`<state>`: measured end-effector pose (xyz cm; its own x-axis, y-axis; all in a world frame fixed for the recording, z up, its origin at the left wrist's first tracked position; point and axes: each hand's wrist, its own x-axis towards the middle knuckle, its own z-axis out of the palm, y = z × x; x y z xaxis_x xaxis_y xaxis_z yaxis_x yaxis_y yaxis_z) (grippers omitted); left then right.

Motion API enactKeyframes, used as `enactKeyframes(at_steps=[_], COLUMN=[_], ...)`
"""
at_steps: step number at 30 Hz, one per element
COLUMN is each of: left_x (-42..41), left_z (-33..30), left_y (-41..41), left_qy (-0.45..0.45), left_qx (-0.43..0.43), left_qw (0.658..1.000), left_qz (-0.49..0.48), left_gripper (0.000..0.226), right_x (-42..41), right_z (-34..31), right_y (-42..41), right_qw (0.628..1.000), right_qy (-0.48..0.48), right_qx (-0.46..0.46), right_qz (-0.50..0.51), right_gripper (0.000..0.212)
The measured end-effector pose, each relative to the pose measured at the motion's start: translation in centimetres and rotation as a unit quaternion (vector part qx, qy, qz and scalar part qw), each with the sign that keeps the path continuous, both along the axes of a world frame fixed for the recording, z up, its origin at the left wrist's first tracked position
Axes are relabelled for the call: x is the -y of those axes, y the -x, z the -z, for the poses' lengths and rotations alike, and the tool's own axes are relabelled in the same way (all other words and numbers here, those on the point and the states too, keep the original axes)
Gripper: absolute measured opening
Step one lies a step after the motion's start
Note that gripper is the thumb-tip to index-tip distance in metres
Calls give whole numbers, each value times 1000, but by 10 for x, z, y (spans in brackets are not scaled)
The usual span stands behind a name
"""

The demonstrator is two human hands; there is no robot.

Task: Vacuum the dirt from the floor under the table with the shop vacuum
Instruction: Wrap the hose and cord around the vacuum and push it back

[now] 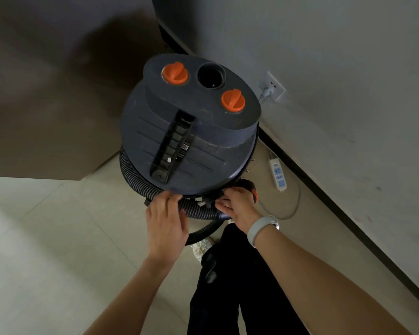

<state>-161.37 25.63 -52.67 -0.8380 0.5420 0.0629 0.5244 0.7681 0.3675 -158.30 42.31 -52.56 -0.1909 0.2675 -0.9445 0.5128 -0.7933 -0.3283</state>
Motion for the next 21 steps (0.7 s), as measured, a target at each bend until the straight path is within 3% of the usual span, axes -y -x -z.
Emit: enactKeyframes(at_steps=[3,6,10,17,21], left_x=[1,-3,-11,-20,-15], left_z=[11,17,22,26,26], left_y=[-2,-5,-9,-15,-15], left_qy=[102,157,171,184,165], left_qx=[-8,-10,-25,-16,-27], left_qw=[992,984,984,983,986], left_qz=[76,82,52,19,28], left_gripper=[46,48,38,44,46], right_x=[-7,-9,-6,-8,-5], right_z=[2,3,2,4,9], right_y=[-6,-9,-7,-10,-6], right_qw=[1000,999,998,997,997], right_qy=[-21,-20,-20,-36,2], right_qx=[5,-14,-35,-13,-15], right_qz=[17,34,45,71,77], right_gripper=[14,13,12,11,13])
